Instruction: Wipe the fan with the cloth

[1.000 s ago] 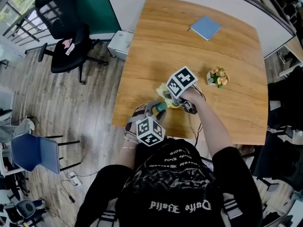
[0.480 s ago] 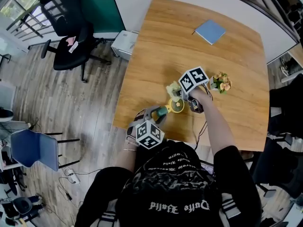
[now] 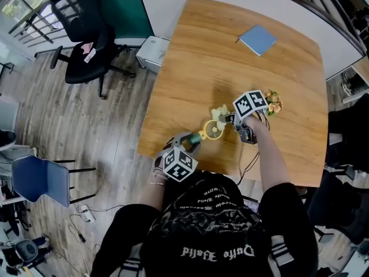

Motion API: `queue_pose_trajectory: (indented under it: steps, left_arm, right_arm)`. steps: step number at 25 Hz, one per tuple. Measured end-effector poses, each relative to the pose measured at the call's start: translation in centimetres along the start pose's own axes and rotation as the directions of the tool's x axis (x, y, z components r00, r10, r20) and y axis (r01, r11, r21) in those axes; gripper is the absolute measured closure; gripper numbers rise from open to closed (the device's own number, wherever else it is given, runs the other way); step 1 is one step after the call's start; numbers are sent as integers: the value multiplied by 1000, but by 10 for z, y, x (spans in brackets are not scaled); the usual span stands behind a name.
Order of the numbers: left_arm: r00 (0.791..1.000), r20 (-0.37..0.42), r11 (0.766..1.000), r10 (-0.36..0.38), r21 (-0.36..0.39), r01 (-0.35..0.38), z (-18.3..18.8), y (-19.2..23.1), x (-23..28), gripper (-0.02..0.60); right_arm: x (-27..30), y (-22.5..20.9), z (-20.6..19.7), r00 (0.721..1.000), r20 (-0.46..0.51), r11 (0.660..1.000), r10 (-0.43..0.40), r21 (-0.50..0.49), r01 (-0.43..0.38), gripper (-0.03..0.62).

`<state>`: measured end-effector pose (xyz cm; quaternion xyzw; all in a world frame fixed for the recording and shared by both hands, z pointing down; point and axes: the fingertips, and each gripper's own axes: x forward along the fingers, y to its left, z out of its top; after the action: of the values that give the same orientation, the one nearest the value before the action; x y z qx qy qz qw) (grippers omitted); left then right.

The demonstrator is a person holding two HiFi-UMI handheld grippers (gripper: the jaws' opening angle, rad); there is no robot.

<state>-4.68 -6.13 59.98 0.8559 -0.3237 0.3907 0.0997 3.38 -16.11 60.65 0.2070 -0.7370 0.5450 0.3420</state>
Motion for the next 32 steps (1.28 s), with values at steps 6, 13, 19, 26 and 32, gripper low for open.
queue_pose_trajectory:
  steps: [6,13,19,26,32]
  left_arm:
    - [999,-8,997,-41,-58,41,-4,-11,5,390]
    - [998,-6,988,-59,-144,57,-7,-15,8,390]
    - [998,4,977,-62,-204,62,-6,-14,8,391]
    - [999,5,967,-37,-254,37,-8,-15,11,391]
    - [999,-14,956,-36,-292,31,-15,-14,11,393]
  right_arm:
    - [-8,0,-15,999,40,999,7,-35,-6,531]
    - [-14,-2,-38,1000,12,994,-6,-108,8,531]
    - [-14,2,-56,999,-29,984,-45,-175,39,531]
    - [-10,6,-69,997,71,997,-3,-81,9,531]
    - [4,20,-84,987,164,1000,1,-21,2,531]
